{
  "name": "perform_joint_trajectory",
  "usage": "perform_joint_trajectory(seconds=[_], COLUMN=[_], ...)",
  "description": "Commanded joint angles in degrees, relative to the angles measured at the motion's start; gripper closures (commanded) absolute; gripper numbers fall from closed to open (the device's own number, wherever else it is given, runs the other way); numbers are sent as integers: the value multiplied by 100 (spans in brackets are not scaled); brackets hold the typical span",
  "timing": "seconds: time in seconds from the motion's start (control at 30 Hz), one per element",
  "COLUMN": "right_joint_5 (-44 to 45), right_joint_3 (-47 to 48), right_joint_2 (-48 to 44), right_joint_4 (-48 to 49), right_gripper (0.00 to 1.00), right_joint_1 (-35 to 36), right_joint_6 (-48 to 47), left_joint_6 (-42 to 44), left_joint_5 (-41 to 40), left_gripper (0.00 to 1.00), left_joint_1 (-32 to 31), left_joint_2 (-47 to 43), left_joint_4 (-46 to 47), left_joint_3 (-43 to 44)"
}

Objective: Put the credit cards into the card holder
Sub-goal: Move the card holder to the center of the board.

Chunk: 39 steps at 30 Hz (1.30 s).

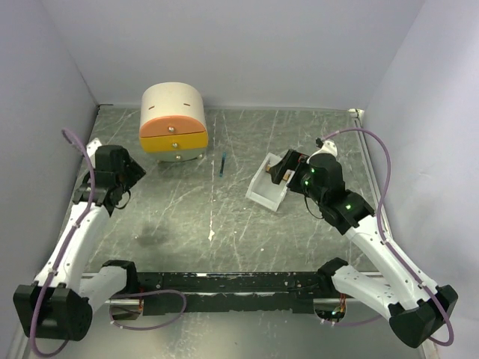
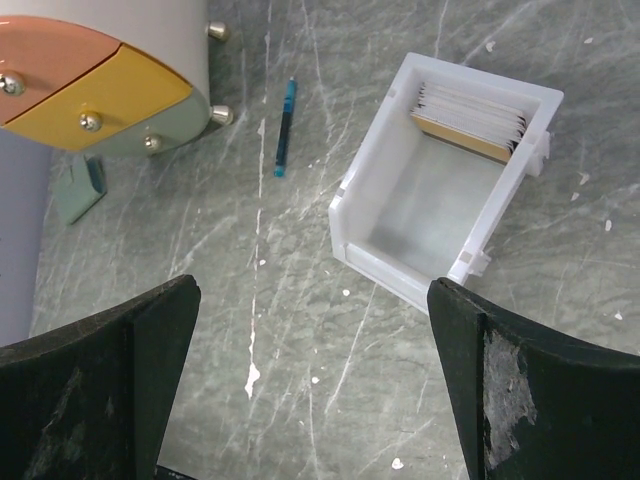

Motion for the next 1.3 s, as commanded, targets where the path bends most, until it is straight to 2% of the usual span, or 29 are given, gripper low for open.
perform_joint_trajectory(seconds=[0.0, 0.17, 0.23, 0.37, 0.53, 0.6, 0.8, 0.97, 1.1, 1.27], right_joint_5=[218, 129, 119, -11, -48, -63, -141, -227, -288, -304], right_joint_3=[-58, -13, 7, 30, 184, 290, 558, 824, 822, 779], right_joint_2=[-93, -161, -173, -238, -223, -188, -99, -77, -150, -226], right_joint_4=[-77, -71, -63, 39, -63, -157, -316, -380, -344, -339], right_gripper=[0, 0, 0, 0, 0, 0, 0, 2, 3, 3], right_joint_1=[-33, -36, -40, -33, -35, -34, -34, -35, -38, -33], right_joint_6=[-8, -83, -142, -296, -354, -383, -461, -457, -396, -357], left_joint_6=[-801, -728, -567, -890, -1025, -763, -306, -205, -214, -343], left_joint_5=[-362, -670, -564, -565, -197, -40, -208, -340, -646, -301], left_gripper=[20, 18, 17, 13, 15, 16, 15, 17, 16, 16], left_joint_1=[461, 1082, 1313, 1677, 2065, 2103, 2113, 2112, 2119, 2122], left_joint_2=[417, 1222, 1623, 2542, 3453, 3801, 4899, 5320, 5705, 5994], left_joint_4=[-2, 250, 509, 562, 1013, 1388, 1469, 2026, 1741, 1707], left_joint_3=[466, 1092, 1303, 1773, 2222, 2453, 3501, 3462, 3731, 3722])
